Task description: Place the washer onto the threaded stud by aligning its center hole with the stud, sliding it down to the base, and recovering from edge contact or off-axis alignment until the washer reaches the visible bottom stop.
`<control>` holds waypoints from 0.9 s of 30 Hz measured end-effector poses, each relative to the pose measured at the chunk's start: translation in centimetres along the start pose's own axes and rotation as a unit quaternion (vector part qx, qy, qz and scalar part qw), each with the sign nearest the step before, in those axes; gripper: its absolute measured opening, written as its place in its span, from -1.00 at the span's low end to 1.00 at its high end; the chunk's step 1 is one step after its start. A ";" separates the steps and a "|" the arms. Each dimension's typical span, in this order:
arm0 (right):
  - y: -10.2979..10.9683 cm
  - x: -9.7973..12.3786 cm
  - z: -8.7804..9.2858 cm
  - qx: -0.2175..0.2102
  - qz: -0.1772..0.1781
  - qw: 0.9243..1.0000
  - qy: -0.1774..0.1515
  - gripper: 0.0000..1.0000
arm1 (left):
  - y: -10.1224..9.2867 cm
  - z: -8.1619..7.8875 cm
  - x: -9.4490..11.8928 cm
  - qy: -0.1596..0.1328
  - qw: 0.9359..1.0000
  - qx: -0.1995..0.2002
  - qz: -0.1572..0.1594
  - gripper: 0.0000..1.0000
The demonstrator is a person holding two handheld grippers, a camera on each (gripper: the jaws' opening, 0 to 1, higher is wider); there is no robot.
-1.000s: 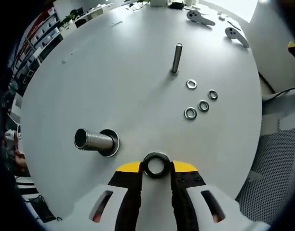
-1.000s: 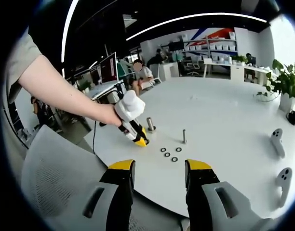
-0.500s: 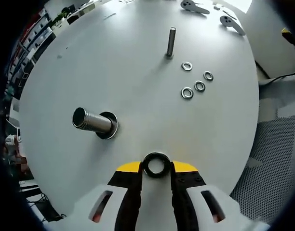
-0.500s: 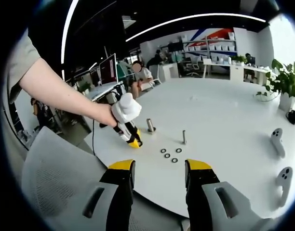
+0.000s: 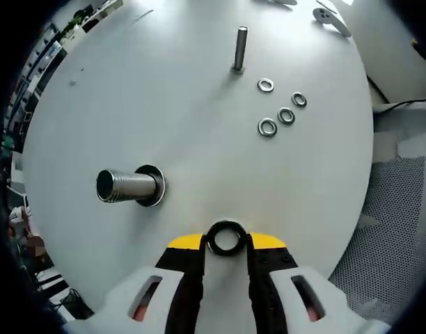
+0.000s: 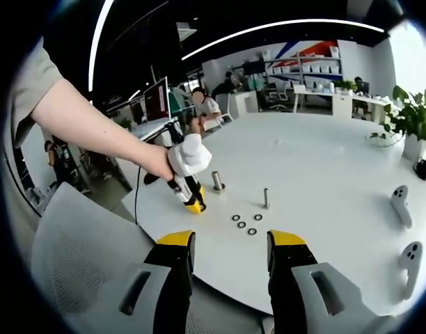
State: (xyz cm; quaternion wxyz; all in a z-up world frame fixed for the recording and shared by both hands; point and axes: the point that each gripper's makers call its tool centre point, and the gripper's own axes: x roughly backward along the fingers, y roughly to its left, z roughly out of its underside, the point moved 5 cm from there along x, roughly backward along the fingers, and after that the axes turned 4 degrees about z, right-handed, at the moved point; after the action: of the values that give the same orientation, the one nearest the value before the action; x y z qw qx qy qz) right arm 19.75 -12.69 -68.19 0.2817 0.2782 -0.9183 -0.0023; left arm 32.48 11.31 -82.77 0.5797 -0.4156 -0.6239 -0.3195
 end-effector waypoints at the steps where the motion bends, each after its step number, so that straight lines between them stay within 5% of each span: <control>1: 0.0 0.0 0.0 0.001 0.000 1.000 0.000 -0.13 | -0.1 0.1 0.0 0.000 1.000 -0.005 0.000 -0.57; 19: 0.0 0.0 0.0 -0.002 -0.003 1.000 0.001 -0.14 | -0.3 0.1 -0.1 0.018 0.998 -0.064 0.000 -0.52; 27: 0.1 -0.1 0.0 -0.001 -0.006 1.000 0.001 -0.14 | -0.3 0.3 0.1 -0.006 0.999 -0.037 -0.006 -0.59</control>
State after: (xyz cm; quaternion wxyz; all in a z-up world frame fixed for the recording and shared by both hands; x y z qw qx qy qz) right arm 19.72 -12.54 -68.25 0.2832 0.2832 -0.9163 -0.0040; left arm 32.04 11.42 -82.69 0.5580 -0.4347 -0.6180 -0.3431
